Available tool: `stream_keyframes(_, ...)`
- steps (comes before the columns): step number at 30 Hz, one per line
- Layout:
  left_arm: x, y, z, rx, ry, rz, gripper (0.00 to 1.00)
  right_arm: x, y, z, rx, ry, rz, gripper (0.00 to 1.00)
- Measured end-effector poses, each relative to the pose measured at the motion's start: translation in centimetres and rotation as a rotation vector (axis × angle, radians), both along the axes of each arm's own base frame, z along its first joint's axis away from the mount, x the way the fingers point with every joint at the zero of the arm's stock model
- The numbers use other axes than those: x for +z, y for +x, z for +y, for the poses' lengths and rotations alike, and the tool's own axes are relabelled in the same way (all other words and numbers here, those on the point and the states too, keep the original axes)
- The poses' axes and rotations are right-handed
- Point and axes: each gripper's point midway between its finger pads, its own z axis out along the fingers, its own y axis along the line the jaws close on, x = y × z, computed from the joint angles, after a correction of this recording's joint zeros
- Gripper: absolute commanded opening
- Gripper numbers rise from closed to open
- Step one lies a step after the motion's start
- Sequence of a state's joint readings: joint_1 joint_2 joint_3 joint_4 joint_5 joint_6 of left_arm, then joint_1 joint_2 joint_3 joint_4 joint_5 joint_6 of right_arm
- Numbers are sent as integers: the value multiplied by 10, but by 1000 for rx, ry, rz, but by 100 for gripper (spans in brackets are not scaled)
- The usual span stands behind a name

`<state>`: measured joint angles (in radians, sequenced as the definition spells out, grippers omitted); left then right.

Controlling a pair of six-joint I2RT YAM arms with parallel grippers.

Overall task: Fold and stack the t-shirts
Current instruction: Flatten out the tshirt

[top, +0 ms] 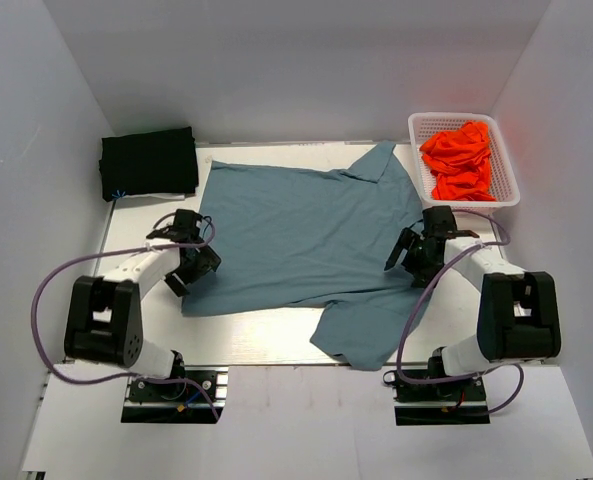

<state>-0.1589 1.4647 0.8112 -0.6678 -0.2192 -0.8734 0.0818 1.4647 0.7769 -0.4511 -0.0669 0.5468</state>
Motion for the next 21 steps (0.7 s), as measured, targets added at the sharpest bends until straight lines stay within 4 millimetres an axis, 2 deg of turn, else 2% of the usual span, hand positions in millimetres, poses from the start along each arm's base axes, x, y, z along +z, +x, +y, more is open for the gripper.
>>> stream_keyframes(4, 30, -4, -6, -23, -42, -95, 99, 11, -6, -2, 104, -37, -26, 90)
stream_keyframes(8, 66, -2, -12, -49, -90, -228, 99, 46, -3, -3, 157, -98, -140, 90)
stream_keyframes(11, 72, -9, -13, -73, -102, -262, 99, 68, -8, -10, 123, -140, -208, 90)
stream_keyframes(14, 69, -10, -13, -103, -88, -250, 99, 73, -18, -24, 62, -196, -209, 90)
stream_keyframes(17, 74, 7, -14, -136, -67, -232, 99, 68, -24, -34, 27, -247, -168, 90)
stream_keyframes(21, 94, 57, -20, -183, -50, -306, 99, 66, -13, -30, 56, -262, -150, 90)
